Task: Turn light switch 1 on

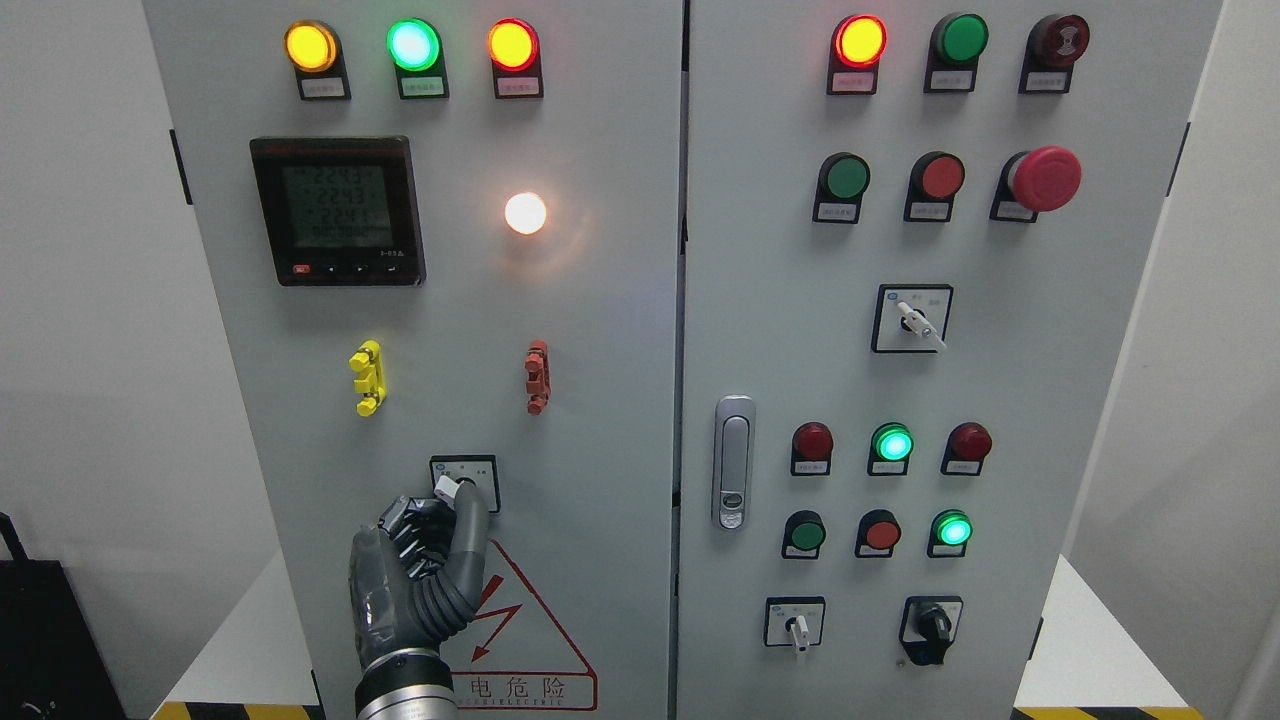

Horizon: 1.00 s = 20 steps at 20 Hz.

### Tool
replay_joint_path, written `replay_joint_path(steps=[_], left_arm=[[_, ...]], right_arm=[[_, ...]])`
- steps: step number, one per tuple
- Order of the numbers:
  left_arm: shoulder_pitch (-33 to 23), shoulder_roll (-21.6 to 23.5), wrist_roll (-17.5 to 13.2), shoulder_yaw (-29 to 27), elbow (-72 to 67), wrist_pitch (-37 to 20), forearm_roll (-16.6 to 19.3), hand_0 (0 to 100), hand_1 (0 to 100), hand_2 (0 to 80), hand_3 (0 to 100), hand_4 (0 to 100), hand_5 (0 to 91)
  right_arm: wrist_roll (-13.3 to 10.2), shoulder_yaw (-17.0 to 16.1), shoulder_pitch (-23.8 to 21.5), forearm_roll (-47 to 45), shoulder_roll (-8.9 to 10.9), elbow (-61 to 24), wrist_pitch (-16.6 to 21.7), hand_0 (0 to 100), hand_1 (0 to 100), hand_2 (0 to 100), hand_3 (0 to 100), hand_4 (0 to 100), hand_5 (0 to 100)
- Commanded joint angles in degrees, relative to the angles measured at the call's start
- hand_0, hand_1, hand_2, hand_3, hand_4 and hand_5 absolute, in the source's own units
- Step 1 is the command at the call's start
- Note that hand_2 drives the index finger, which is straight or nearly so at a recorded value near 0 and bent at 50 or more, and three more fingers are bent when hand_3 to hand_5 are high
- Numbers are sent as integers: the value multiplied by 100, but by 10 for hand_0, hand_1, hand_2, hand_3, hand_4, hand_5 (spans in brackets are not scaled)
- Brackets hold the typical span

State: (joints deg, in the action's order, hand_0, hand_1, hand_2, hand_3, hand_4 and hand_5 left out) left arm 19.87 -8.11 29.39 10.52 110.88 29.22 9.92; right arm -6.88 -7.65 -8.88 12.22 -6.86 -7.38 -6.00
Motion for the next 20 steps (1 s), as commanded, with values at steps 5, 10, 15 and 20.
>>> replay_joint_path(steps=[5, 10, 15, 20], left_arm=[[8, -6, 5, 3, -5, -22, 1, 738, 479, 629, 844, 854, 817], [8, -6, -4, -6, -5, -13, 1, 702, 462, 630, 845, 855, 818], [-1, -6, 5, -6, -5, -13, 1, 683, 445, 631, 844, 856, 819], [8, -6, 5, 3, -5, -13, 1, 600, 418, 632, 845, 855, 820]], right_arm=[[-7, 0, 0, -1, 0, 0, 3, 50, 0, 0, 0, 0, 0], [-7, 0, 0, -1, 0, 0, 3, 51, 0, 0, 0, 0, 0], [2, 0, 0, -1, 0, 0, 3, 50, 0, 0, 0, 0, 0], [2, 0, 0, -1, 0, 0, 3, 50, 0, 0, 0, 0, 0]])
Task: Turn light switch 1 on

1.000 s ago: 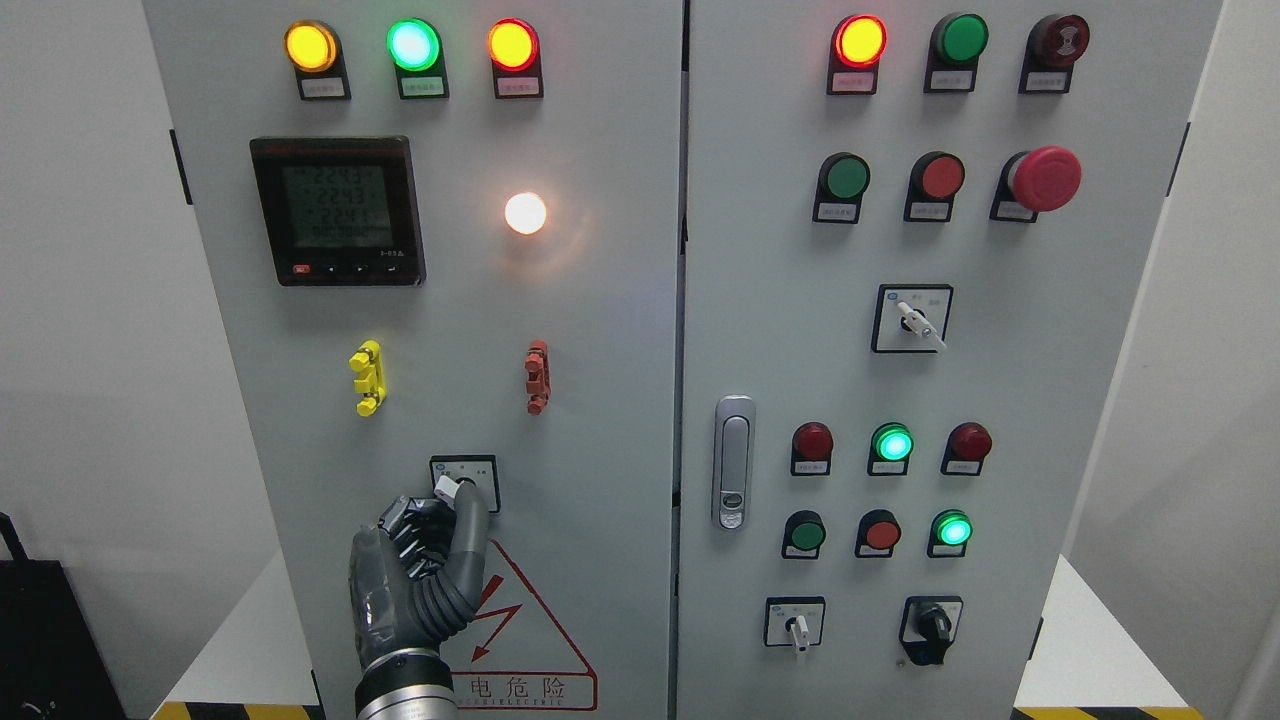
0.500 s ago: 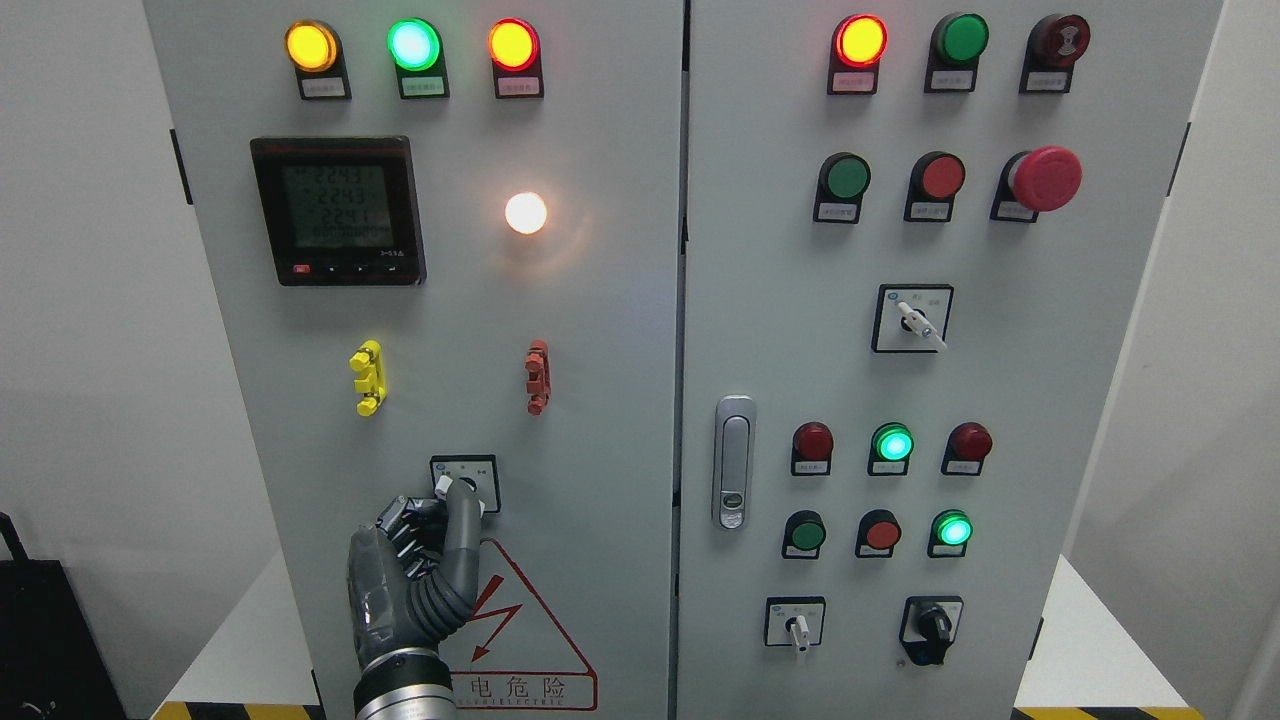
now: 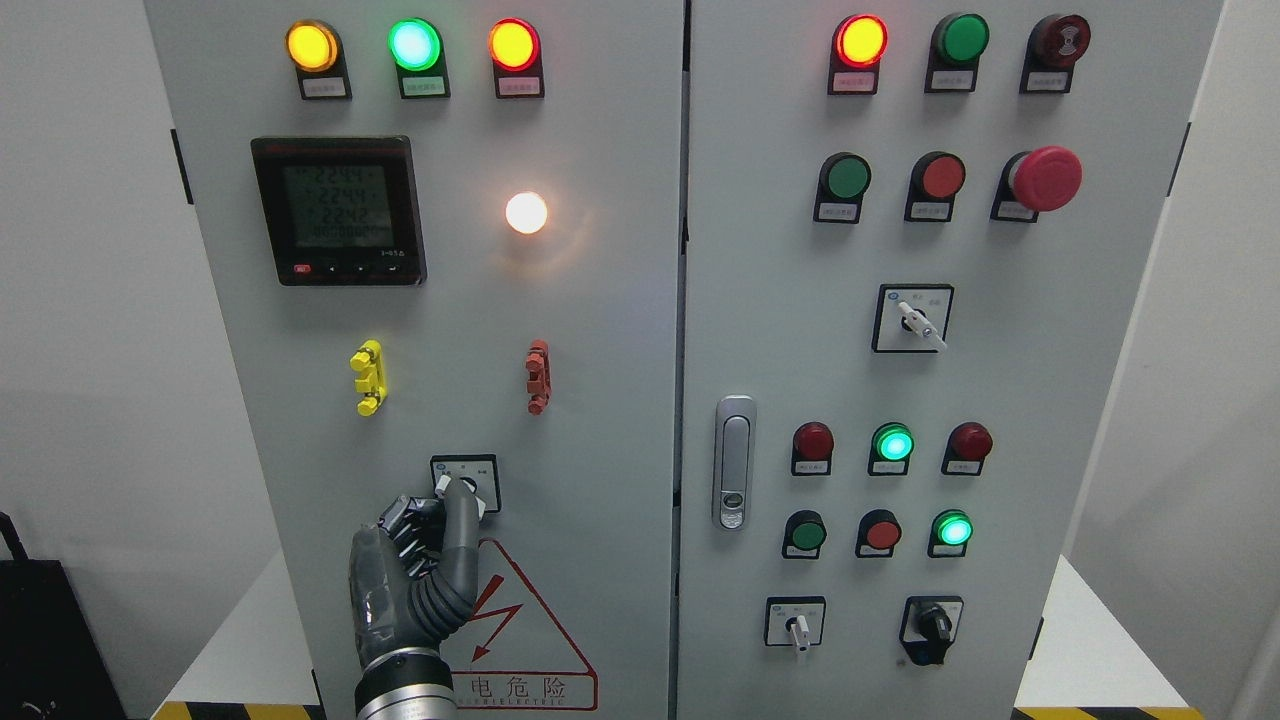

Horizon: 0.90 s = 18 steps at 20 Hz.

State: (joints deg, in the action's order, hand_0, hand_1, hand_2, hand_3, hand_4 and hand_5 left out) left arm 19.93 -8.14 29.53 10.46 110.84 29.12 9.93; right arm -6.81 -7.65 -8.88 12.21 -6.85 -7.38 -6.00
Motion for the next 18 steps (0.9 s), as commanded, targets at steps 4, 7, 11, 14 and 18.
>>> replay_joint_path(steps=[4, 7, 11, 14, 18], left_arm=[[2, -3, -9, 0, -1, -2, 0, 514, 396, 632, 846, 856, 820], [2, -3, -9, 0, -1, -2, 0, 473, 380, 632, 846, 856, 820], [2, -3, -9, 0, 8, -11, 0, 428, 377, 632, 846, 856, 820], [2, -3, -9, 0, -1, -11, 0, 398, 372, 632, 846, 858, 820], [-15, 5, -18, 0, 8, -29, 0, 357, 360, 633, 847, 858, 820]], right_arm=[[-13, 0, 0, 1, 0, 0, 3, 50, 0, 0, 0, 0, 0], [-13, 0, 0, 1, 0, 0, 3, 50, 0, 0, 0, 0, 0], [-13, 0, 0, 1, 0, 0, 3, 50, 0, 0, 0, 0, 0], [-4, 0, 0, 1, 0, 0, 3, 50, 0, 0, 0, 0, 0], [-13, 0, 0, 1, 0, 0, 3, 50, 0, 0, 0, 0, 0]])
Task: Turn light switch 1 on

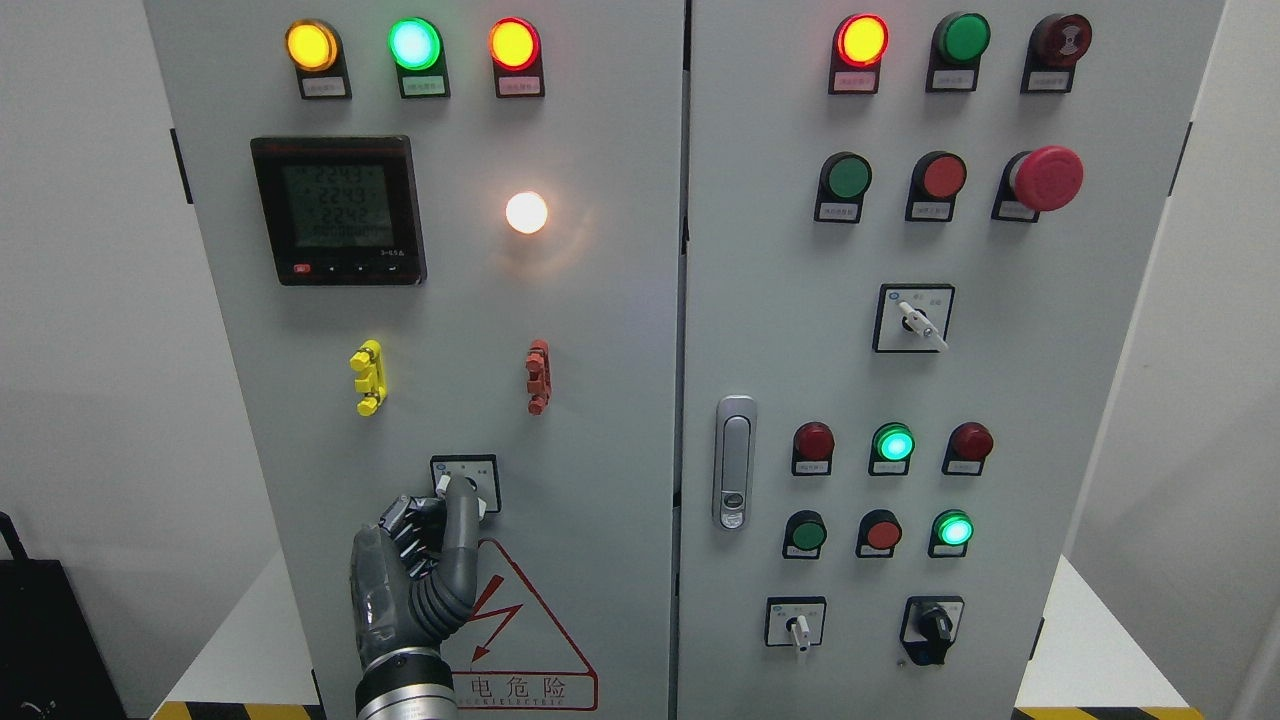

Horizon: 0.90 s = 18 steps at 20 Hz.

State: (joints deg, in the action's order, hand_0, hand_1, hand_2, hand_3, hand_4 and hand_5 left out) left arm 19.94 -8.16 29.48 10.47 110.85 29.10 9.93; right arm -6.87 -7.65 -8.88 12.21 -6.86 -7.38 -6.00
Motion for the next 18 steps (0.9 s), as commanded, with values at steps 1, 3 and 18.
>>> replay_joint_path(steps=[1, 3, 18], left_arm=[[-25, 7, -3, -1, 16, -28, 0, 352, 359, 633, 848, 860, 820], [-43, 7, -3, -1, 33, -45, 0, 344, 358, 633, 848, 862, 820], [-394, 69, -12, 8, 69, -580, 35, 334, 341, 650, 878, 876, 838]], right_arm=[[1, 0, 0, 1, 0, 0, 3, 50, 0, 0, 0, 0, 0], [1, 0, 0, 1, 0, 0, 3, 50, 0, 0, 0, 0, 0], [1, 0, 0, 1, 0, 0, 3, 50, 0, 0, 0, 0, 0]])
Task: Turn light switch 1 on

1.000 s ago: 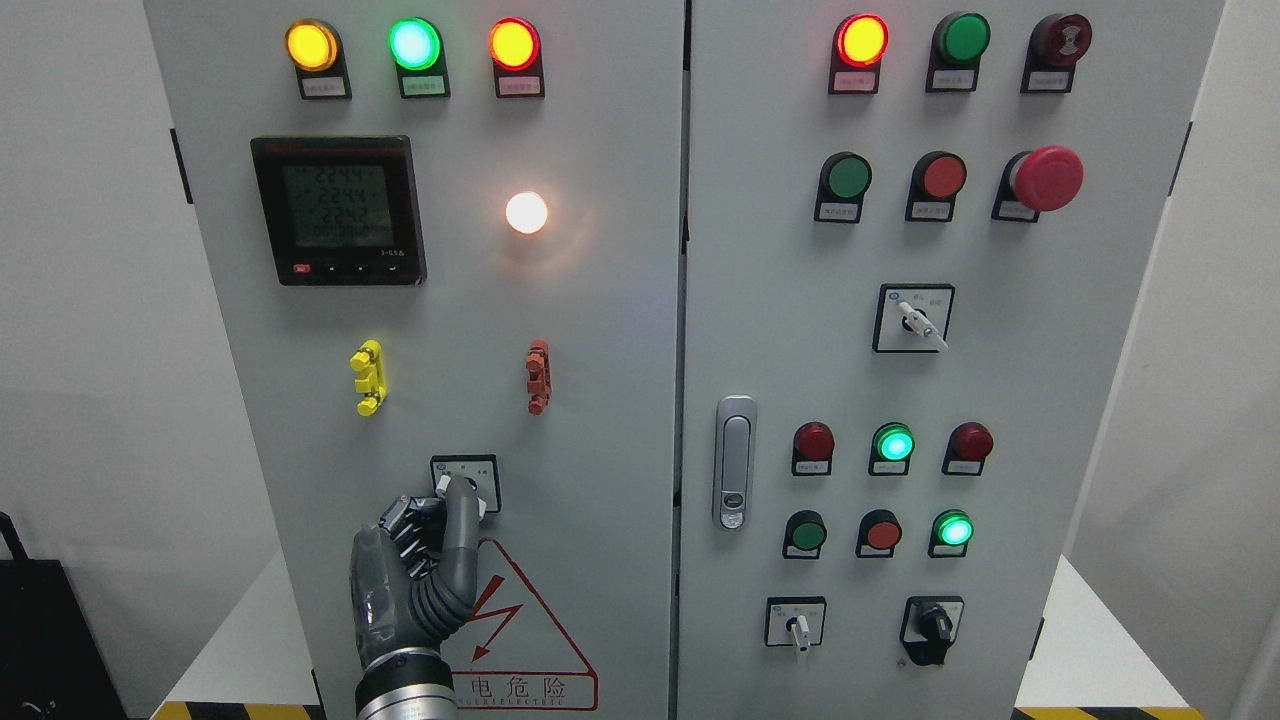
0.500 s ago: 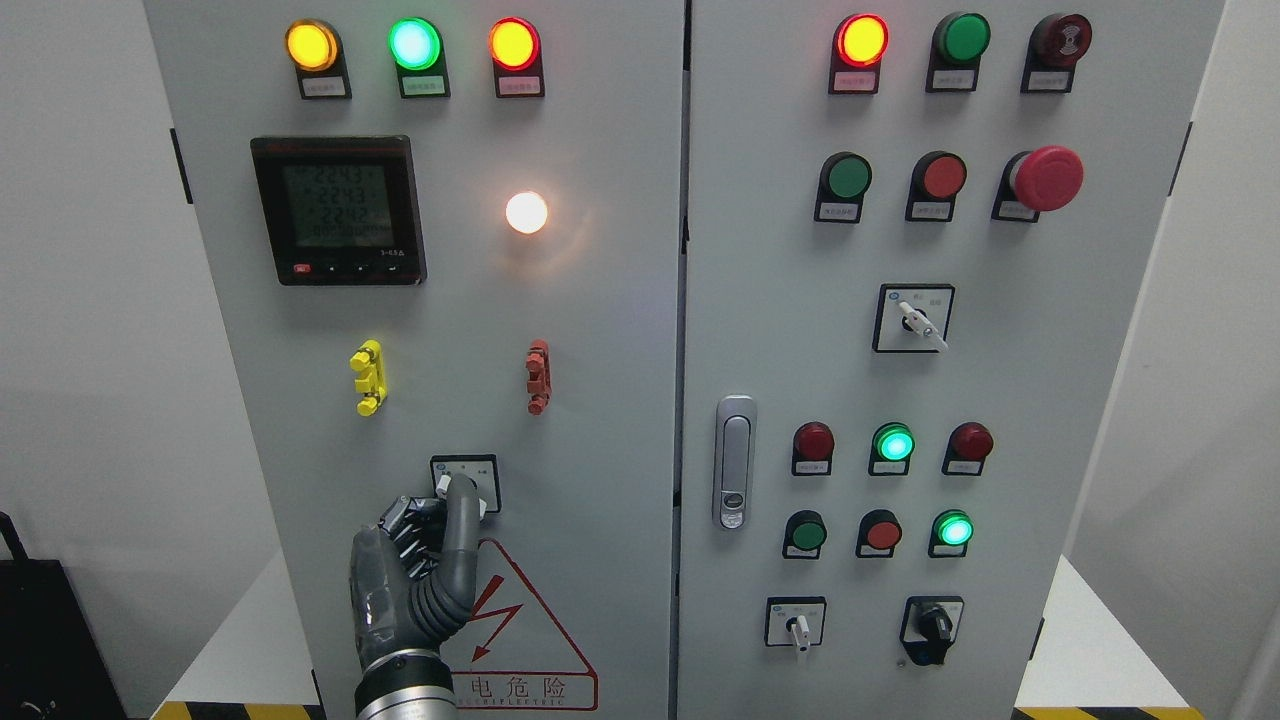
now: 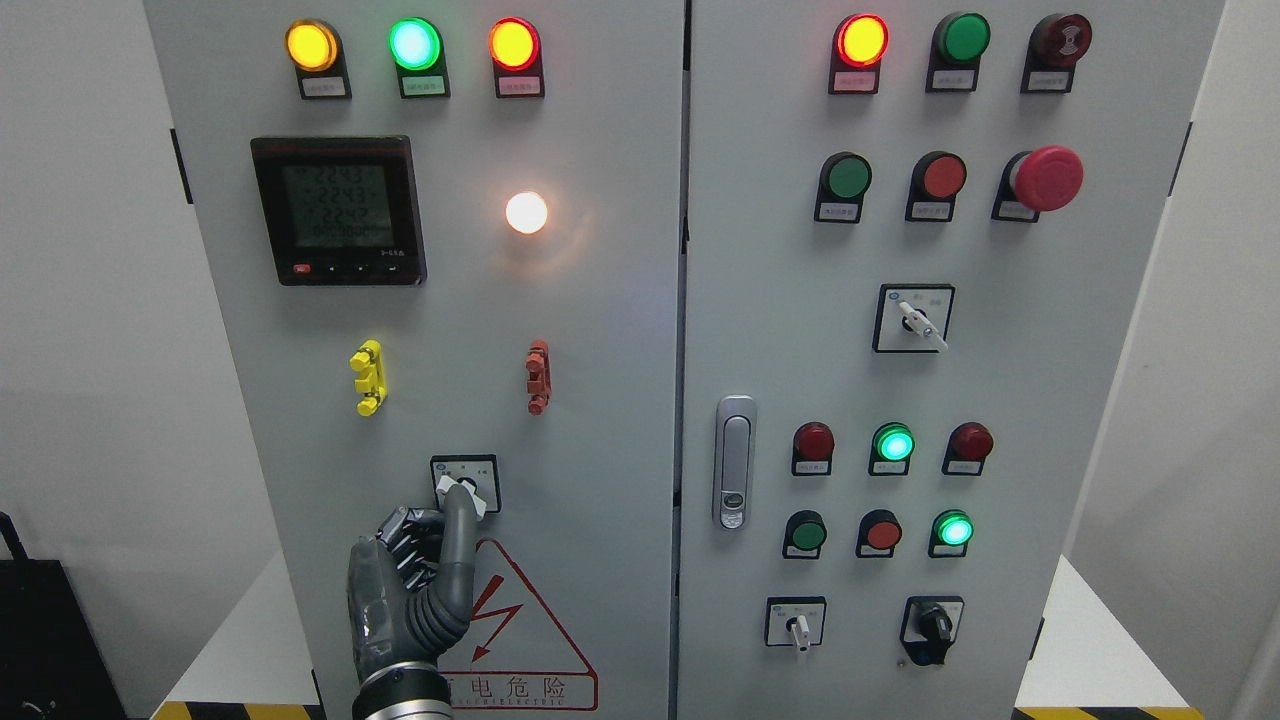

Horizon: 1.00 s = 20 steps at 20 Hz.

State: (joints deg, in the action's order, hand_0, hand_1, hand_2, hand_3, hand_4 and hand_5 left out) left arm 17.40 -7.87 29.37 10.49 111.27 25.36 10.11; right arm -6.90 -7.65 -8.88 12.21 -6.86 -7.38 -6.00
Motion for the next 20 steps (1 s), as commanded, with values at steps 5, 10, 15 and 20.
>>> replay_joint_path(steps=[5, 10, 15, 20], left_arm=[[-438, 66, -19, 5, 35, -654, 140, 333, 323, 661, 887, 885, 846], [-1527, 198, -396, -161, -26, -2427, 597, 325, 316, 665, 895, 881, 857], [-2661, 365, -914, -1012, -824, -3904, 553, 314, 120, 564, 792, 807, 849], [-3269, 576, -1503, -1752, -2905, -5373, 360, 279, 77, 522, 789, 844, 674]], right_arm=[[-4, 0, 0, 1, 0, 0, 3, 50, 0, 0, 0, 0, 0], [-4, 0, 0, 1, 0, 0, 3, 50, 0, 0, 0, 0, 0], [-4, 0, 0, 1, 0, 0, 3, 50, 0, 0, 0, 0, 0], [-4, 0, 0, 0, 0, 0, 3, 50, 0, 0, 0, 0, 0]])
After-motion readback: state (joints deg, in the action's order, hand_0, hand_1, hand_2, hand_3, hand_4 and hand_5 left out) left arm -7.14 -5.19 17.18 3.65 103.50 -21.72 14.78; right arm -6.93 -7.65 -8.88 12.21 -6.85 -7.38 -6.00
